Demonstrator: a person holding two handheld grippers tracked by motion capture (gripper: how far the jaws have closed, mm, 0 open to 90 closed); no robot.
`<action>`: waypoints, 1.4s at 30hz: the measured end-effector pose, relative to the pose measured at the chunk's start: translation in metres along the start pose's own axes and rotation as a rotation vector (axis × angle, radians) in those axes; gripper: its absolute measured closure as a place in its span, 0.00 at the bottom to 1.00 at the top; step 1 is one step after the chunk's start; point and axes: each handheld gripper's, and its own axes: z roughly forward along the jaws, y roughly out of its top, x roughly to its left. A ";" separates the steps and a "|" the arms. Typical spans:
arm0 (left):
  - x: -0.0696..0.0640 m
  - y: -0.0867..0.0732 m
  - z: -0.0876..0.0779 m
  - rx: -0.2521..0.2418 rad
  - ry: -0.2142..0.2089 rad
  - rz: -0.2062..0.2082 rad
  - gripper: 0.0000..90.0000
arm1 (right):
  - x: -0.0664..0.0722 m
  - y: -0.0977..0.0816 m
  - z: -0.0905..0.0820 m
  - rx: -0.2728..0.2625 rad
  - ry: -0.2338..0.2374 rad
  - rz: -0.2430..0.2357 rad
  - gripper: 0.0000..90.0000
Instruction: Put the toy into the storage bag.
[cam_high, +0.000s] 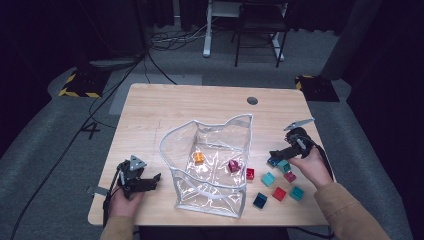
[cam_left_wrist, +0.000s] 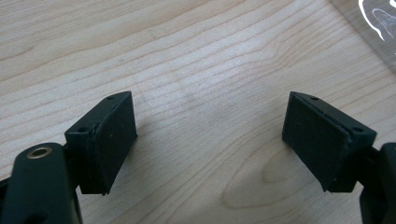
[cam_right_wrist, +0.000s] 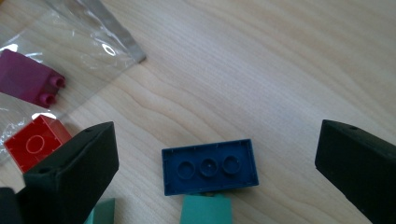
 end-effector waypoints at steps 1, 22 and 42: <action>0.000 0.000 0.000 0.000 0.000 0.000 0.20 | 0.000 -0.002 0.003 0.009 0.002 0.002 0.00; 0.000 0.000 0.000 0.000 0.000 0.000 0.20 | -0.003 -0.018 0.044 0.129 -0.046 -0.023 0.12; 0.000 0.000 0.000 -0.001 0.000 0.000 0.20 | 0.000 -0.006 0.007 0.032 -0.027 -0.011 0.31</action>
